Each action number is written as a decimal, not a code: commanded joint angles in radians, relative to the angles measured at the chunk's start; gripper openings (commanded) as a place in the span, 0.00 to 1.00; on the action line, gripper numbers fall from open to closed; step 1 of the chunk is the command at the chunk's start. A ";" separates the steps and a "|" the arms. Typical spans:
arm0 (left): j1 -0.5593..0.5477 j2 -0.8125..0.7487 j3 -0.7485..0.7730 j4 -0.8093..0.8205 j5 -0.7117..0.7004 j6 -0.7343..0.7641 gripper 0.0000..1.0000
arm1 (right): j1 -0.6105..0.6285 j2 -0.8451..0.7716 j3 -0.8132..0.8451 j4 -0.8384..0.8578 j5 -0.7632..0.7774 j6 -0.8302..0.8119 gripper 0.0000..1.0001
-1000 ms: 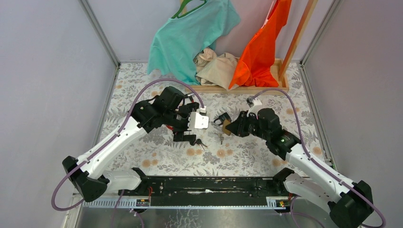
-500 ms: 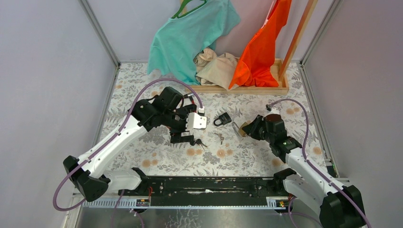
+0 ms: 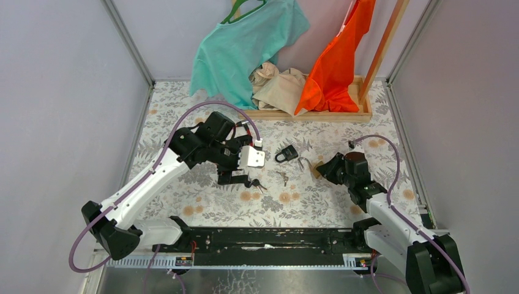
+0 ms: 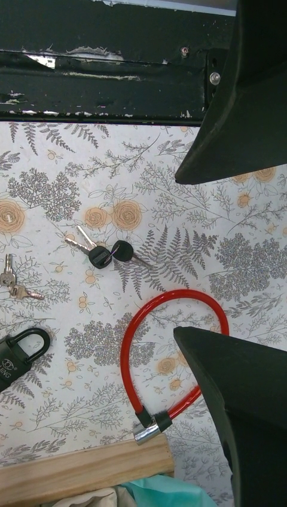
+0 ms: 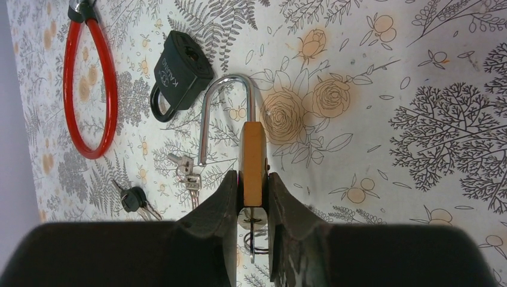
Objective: Unlock with the key
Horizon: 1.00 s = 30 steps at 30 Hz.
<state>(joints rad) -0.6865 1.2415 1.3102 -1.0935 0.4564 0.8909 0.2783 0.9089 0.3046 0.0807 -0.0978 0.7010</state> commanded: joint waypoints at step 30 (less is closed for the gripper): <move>0.131 0.026 0.047 -0.016 -0.001 0.011 0.94 | -0.004 0.032 0.164 -0.132 -0.337 -0.063 0.00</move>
<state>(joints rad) -0.5594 1.2793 1.3354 -1.0943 0.4404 0.8894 0.2783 0.8619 0.4503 -0.0765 -0.2394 0.6315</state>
